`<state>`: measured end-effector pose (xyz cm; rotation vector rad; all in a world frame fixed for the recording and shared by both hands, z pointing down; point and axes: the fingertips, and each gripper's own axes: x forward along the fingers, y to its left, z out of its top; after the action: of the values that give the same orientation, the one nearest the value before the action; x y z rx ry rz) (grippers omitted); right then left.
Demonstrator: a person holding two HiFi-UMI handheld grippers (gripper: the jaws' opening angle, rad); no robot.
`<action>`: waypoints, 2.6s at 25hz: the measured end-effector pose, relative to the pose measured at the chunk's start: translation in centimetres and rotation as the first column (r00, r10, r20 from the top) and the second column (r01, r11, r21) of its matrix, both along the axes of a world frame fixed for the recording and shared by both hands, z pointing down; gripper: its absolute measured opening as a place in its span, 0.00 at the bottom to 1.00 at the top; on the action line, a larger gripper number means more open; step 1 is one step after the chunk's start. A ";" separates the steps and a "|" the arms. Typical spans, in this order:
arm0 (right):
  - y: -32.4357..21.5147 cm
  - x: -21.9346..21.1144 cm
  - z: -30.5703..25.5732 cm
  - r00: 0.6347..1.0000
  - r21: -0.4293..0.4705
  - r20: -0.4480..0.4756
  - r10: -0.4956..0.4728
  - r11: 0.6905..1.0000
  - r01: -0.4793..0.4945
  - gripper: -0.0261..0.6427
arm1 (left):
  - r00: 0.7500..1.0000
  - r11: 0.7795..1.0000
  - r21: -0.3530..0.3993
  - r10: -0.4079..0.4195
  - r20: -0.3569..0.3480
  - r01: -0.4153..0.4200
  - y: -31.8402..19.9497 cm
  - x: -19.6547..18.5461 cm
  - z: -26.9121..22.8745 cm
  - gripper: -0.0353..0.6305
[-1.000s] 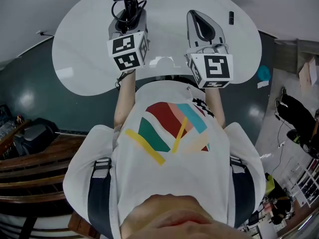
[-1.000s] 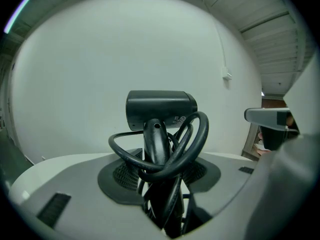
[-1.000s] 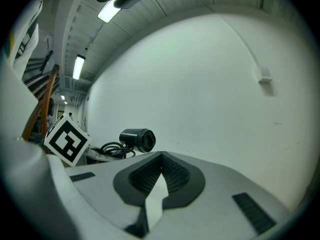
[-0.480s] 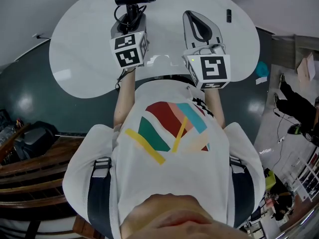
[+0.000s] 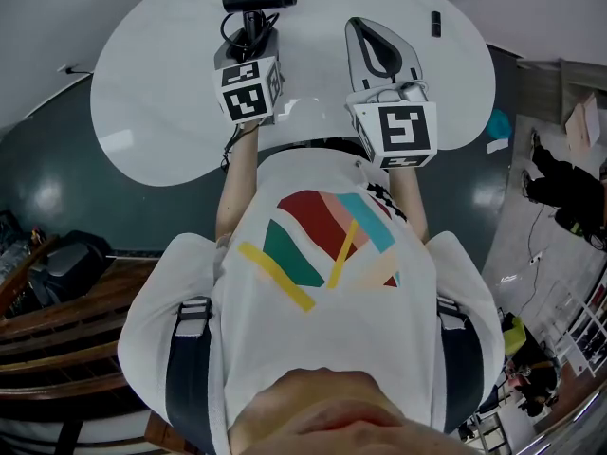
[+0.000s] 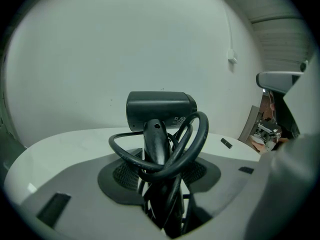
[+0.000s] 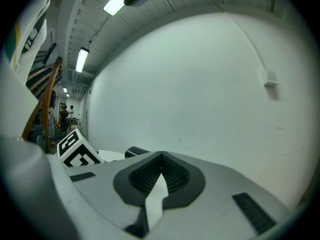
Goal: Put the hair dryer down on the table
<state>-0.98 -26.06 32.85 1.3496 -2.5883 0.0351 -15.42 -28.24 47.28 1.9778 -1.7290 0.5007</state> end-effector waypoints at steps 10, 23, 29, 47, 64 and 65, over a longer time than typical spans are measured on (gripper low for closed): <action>0.5 -0.1 0.0 1.000 -0.005 -0.005 0.006 1.000 -0.006 0.06 | 1.000 0.999 -0.038 0.003 0.016 -0.002 0.7 -0.3 1.6 0.38; 0.8 0.7 0.9 0.999 -0.029 -0.018 0.029 0.999 -0.029 0.06 | 1.000 0.993 -0.116 0.008 0.025 -0.005 1.4 -0.4 5.0 0.38; 1.1 0.2 1.0 0.999 -0.032 -0.024 0.026 0.999 -0.027 0.06 | 0.999 0.989 -0.151 0.006 0.032 -0.001 2.1 -1.0 6.2 0.38; 0.9 0.9 1.5 0.998 -0.052 -0.045 0.041 0.998 -0.044 0.06 | 0.999 0.970 -0.243 -0.001 0.041 0.011 2.5 -1.0 10.0 0.38; 0.8 2.4 1.8 0.998 -0.062 -0.038 0.055 0.996 -0.058 0.06 | 0.998 0.954 -0.297 -0.024 0.052 0.039 3.0 -1.1 12.0 0.38; 0.8 2.5 1.8 0.998 -0.062 -0.037 0.056 0.996 -0.058 0.06 | 0.998 0.953 -0.299 -0.024 0.053 0.039 3.0 -1.2 12.0 0.38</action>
<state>1.47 -25.29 34.66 1.3887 -2.4974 0.1007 -16.59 -25.26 59.27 1.7332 -1.6014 0.7581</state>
